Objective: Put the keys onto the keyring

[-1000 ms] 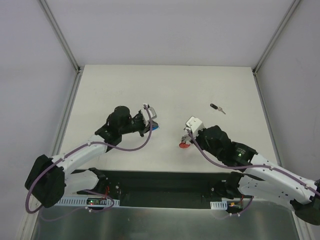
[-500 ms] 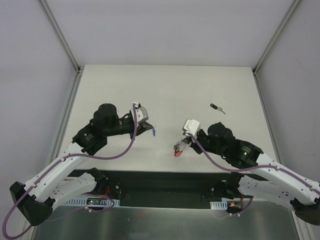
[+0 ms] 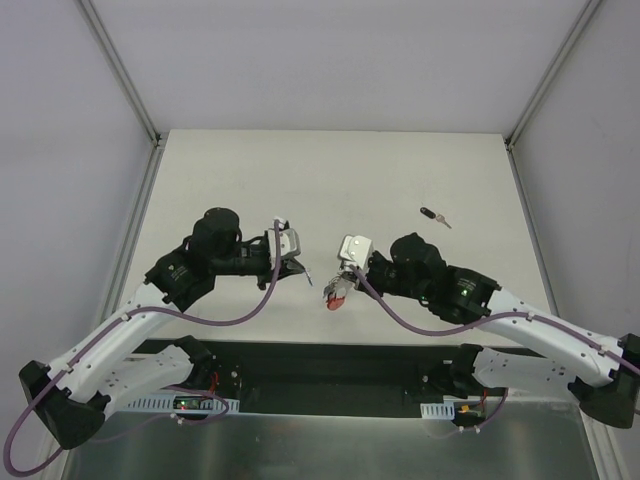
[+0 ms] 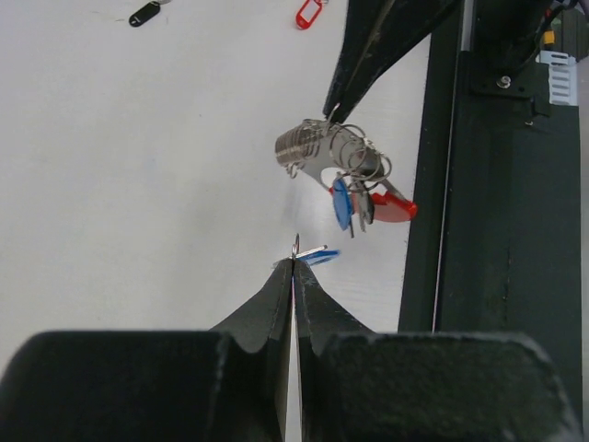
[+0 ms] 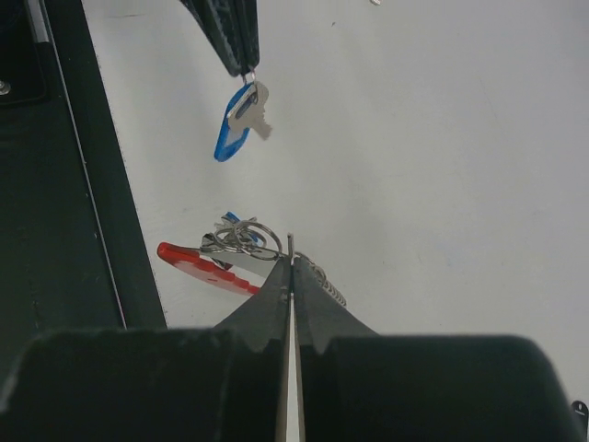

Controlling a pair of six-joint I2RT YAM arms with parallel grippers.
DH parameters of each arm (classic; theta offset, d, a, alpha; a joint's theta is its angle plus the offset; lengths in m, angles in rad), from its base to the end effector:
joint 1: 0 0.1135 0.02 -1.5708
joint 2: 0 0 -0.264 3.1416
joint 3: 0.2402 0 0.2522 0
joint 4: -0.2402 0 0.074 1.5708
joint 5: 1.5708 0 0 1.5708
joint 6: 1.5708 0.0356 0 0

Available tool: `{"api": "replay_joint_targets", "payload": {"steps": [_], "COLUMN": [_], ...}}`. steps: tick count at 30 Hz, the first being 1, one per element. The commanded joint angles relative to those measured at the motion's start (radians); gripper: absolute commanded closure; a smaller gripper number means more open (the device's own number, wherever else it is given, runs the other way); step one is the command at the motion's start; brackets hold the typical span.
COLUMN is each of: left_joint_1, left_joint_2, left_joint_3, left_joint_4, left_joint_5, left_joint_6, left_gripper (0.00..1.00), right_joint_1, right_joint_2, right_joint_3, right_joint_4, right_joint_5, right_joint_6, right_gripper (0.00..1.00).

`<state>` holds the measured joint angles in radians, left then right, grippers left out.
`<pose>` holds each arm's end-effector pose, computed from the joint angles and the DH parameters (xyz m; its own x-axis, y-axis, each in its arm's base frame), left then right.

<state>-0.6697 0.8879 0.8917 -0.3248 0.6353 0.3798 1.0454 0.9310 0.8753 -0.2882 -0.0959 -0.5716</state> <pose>0.1402 -0.1379 0.3468 0.1192 0.2863 -0.9507 0.9658 0.1888 0.1779 0.1041 0.1863 0.3347 0.3481 -0.4732 -0.8093 -0.8538 0.1965 -0.4821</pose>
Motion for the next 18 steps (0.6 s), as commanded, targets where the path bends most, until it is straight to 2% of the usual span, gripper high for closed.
{"api": "replay_joint_targets", "payload": {"steps": [1,10,18], "left_joint_1": [-0.014,-0.016,-0.015], "left_joint_2": [-0.052,-0.087,-0.112], "left_joint_3": [-0.057,-0.114,-0.142], "left_joint_4": [0.062,0.127,0.164], "left_joint_5": [0.076,0.121,0.106], "left_joint_6": [0.007,0.011,0.013], "left_gripper": [1.00,1.00,1.00], "right_joint_1": [0.027,0.048,0.064], "right_joint_2": [0.048,0.092,0.120], "right_joint_3": [0.063,0.093,0.094], "right_joint_4": [0.124,0.170,0.201], "right_joint_5": [-0.036,-0.085,-0.116], "right_joint_6": [-0.040,-0.051,-0.034], "right_gripper": [0.99,0.98,0.98]}}
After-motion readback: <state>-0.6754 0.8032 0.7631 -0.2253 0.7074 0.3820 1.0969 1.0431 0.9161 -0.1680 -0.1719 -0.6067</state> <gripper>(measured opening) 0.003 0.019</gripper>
